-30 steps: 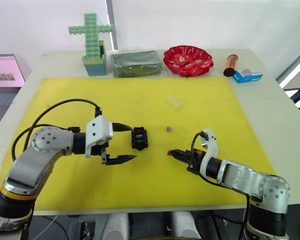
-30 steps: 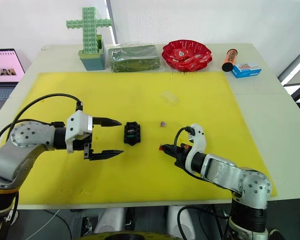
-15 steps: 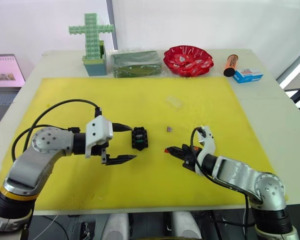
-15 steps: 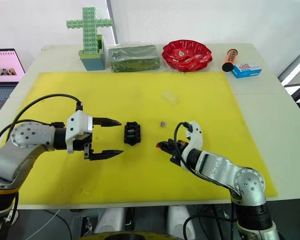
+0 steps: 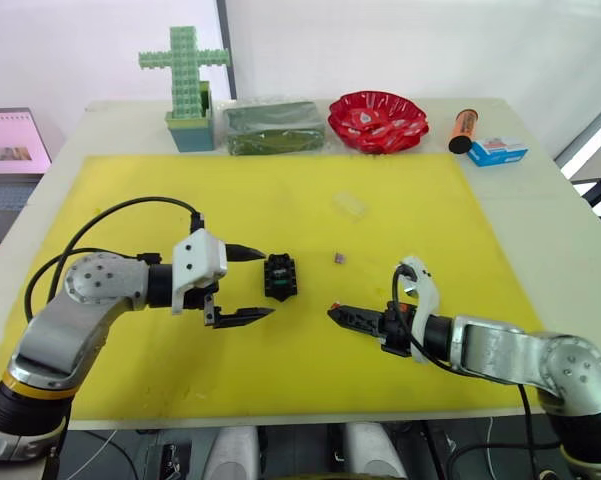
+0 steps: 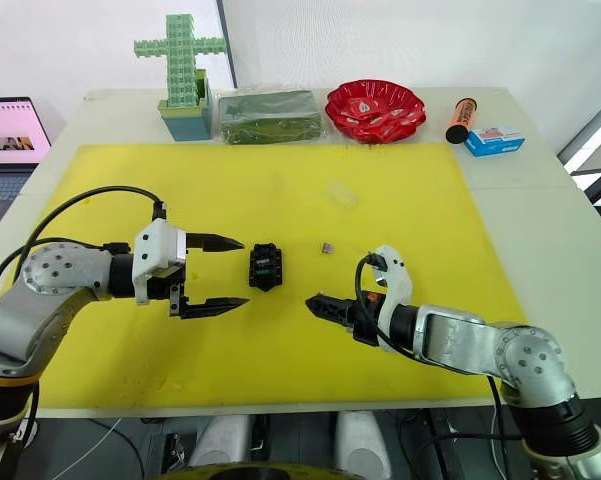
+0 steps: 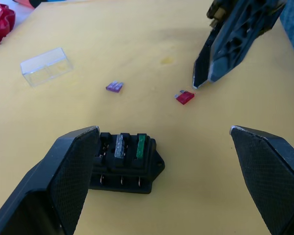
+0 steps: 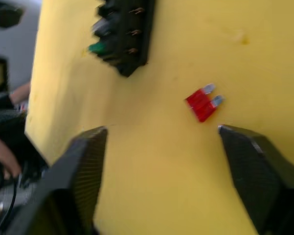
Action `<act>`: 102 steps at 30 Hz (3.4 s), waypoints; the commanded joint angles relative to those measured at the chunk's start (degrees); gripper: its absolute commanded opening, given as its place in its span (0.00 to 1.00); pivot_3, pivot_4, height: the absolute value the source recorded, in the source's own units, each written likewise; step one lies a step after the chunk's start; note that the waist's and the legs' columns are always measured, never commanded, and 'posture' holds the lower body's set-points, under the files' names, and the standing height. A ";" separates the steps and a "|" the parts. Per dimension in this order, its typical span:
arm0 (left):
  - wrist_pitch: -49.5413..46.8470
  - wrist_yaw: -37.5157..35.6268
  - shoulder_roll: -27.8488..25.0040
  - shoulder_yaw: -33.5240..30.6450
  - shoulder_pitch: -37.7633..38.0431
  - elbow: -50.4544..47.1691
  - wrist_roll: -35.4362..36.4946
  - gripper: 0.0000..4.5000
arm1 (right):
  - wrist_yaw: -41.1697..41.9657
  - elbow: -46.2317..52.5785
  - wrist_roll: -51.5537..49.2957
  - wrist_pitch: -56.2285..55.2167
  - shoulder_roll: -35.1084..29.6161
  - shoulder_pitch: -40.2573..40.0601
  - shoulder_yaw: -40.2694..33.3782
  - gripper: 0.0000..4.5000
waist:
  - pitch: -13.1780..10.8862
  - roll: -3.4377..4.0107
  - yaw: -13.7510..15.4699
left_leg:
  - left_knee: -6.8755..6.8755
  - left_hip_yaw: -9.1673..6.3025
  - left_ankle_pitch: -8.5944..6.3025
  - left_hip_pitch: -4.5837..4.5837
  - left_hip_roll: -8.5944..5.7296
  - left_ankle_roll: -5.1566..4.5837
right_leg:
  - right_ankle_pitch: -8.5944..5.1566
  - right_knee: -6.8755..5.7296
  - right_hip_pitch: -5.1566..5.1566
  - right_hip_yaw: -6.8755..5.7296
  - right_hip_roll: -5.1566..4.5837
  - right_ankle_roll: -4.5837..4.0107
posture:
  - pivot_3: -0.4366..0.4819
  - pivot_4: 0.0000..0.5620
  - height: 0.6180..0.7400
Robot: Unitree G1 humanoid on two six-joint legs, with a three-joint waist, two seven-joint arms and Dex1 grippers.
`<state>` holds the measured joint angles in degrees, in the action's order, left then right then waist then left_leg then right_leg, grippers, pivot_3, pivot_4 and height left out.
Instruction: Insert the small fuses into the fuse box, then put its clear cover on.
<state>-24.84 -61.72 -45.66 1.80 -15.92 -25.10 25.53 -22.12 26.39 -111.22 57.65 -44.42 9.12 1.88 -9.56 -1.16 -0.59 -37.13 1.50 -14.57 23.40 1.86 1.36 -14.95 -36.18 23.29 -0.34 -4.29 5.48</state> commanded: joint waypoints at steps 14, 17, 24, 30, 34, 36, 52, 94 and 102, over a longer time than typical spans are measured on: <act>1.89 -0.41 0.49 0.97 -2.77 1.42 -0.70 1.00 | 48.12 -15.99 31.31 16.32 -6.85 26.69 10.28 1.00 | -0.01 -0.01 0.15 | -0.01 0.05 -0.01 0.04 -0.01 -0.02 | 0.00 0.05 0.04 0.00 0.01 0.00 | 0.48 0.27 1.00; 1.92 -0.27 0.64 1.06 -2.82 1.28 -0.82 1.00 | 55.98 -20.62 37.22 18.46 -5.79 31.47 13.16 1.00 | -0.01 -0.01 0.02 | -0.02 0.05 -0.02 0.04 -0.01 -0.04 | 0.02 0.05 0.05 0.01 0.01 0.03 | 0.48 0.27 1.00; 2.15 0.55 0.96 1.04 -1.87 0.35 -1.09 1.00 | 70.60 -26.29 50.45 18.66 -4.01 37.33 20.09 1.00 | -0.01 -0.01 0.01 | -0.03 0.06 -0.02 0.04 -0.01 -0.04 | 0.03 0.04 0.05 0.00 0.00 0.04 | 0.48 0.27 1.00; 1.99 1.65 1.23 1.04 -1.12 -0.59 -1.04 1.00 | 77.00 -30.14 58.59 17.60 -0.52 38.84 22.99 1.00 | -0.01 -0.01 -0.01 | -0.03 0.06 -0.02 0.03 -0.01 -0.04 | 0.03 0.01 0.06 0.00 0.01 0.05 | 0.48 0.27 1.00; 1.74 2.16 1.26 0.96 -0.69 -1.25 -0.86 1.00 | 79.79 -31.97 62.24 17.70 1.20 39.24 23.24 1.00 | -0.01 -0.01 0.02 | -0.04 0.07 -0.02 0.03 -0.01 -0.04 | 0.03 -0.01 0.06 0.00 0.01 0.05 | 0.48 0.27 1.00; 1.82 2.31 1.17 0.91 -0.47 -1.36 -0.88 1.00 | 81.22 -32.64 63.71 17.99 1.71 39.55 23.67 1.00 | -0.01 -0.01 -0.01 | -0.05 0.07 -0.02 0.03 -0.01 -0.04 | 0.03 -0.02 0.06 0.00 0.01 0.05 | 0.48 0.27 1.00; 1.59 3.58 1.20 1.02 -0.39 -1.66 -1.00 1.00 | 88.88 -37.43 72.45 18.36 5.50 41.60 26.20 0.72 | 0.00 -0.01 -0.08 | -0.05 0.09 -0.02 0.01 -0.02 -0.04 | 0.03 -0.04 0.06 -0.01 0.03 0.05 | 0.48 0.27 1.00; 3.01 4.07 1.52 1.87 -0.60 -0.97 -1.83 1.00 | 91.33 -37.51 78.70 19.75 6.08 40.53 19.08 0.01 | 0.00 0.00 0.02 | -0.05 0.12 -0.02 0.01 -0.02 -0.04 | 0.04 -0.05 0.06 -0.01 0.04 0.05 | 0.48 0.27 1.00; 3.77 3.59 1.90 2.45 -0.78 -0.32 -2.51 1.00 | 83.93 -27.73 73.81 29.13 4.45 32.19 7.98 0.01 | 0.00 -0.01 0.09 | -0.05 0.12 -0.02 0.02 -0.02 -0.04 | 0.04 -0.05 0.05 -0.01 0.03 0.05 | 0.48 0.27 1.00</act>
<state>-22.52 -57.63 -44.09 3.83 -16.12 -24.83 23.11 63.13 -4.72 -35.19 84.49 -39.31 41.84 13.09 -9.56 -1.16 -0.50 -37.18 1.62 -14.59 23.42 1.83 1.33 -14.91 -36.23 23.34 -0.34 -4.25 5.53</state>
